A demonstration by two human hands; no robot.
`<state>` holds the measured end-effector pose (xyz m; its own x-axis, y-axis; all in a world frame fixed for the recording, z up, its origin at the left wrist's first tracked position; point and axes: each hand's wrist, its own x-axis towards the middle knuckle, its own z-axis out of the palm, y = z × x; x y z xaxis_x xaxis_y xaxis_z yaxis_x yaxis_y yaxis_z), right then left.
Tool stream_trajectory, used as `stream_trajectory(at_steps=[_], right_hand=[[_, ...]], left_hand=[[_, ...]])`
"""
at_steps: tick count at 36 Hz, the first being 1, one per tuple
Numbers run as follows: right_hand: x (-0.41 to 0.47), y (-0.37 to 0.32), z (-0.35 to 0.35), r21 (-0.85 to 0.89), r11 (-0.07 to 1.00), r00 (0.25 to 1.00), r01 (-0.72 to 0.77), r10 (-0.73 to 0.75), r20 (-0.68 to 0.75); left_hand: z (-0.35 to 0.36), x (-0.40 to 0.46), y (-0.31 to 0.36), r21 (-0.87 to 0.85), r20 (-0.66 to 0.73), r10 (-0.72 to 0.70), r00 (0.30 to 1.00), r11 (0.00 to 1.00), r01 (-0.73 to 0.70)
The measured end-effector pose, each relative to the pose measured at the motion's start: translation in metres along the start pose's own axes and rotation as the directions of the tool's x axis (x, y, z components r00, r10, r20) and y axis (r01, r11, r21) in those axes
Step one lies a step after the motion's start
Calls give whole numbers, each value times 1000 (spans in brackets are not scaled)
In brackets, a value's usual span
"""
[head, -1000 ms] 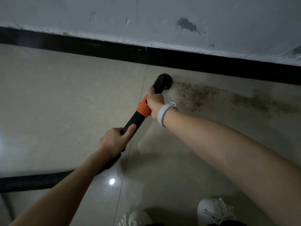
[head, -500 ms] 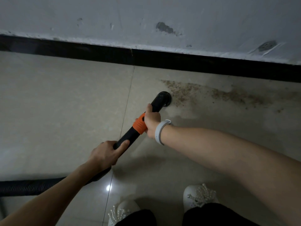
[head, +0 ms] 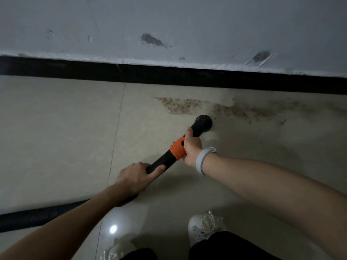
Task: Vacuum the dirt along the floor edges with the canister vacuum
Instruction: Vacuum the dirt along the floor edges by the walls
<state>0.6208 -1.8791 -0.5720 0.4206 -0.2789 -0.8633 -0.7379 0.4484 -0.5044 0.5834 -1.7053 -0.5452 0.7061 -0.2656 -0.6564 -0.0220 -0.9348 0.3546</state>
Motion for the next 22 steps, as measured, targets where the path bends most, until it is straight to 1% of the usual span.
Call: stream_trajectory(at_steps=[9, 12, 15, 18, 20, 22], right_hand=[[1, -10, -60, 165, 986, 994, 0, 17, -103], [-1, -10, -66, 181, 984, 992, -5, 27, -119], [-5, -4, -60, 173, 985, 990, -11, 35, -138], [-13, 10, -41, 149, 988, 991, -31, 51, -127], [-15, 22, -19, 128, 991, 994, -39, 52, -94], [-21, 35, 14, 67, 997, 996, -36, 41, -78]], left_hand=[[16, 21, 43, 78, 73, 96, 993, 992, -102], [18, 23, 46, 81, 86, 121, 989, 988, -128], [18, 18, 37, 70, 84, 114, 990, 990, -120], [18, 4, 13, 27, 68, 70, 995, 997, -72], [16, -8, -9, -13, 35, 35, 999, 999, -35], [13, -22, -33, -52, -11, -10, 1000, 999, 10]])
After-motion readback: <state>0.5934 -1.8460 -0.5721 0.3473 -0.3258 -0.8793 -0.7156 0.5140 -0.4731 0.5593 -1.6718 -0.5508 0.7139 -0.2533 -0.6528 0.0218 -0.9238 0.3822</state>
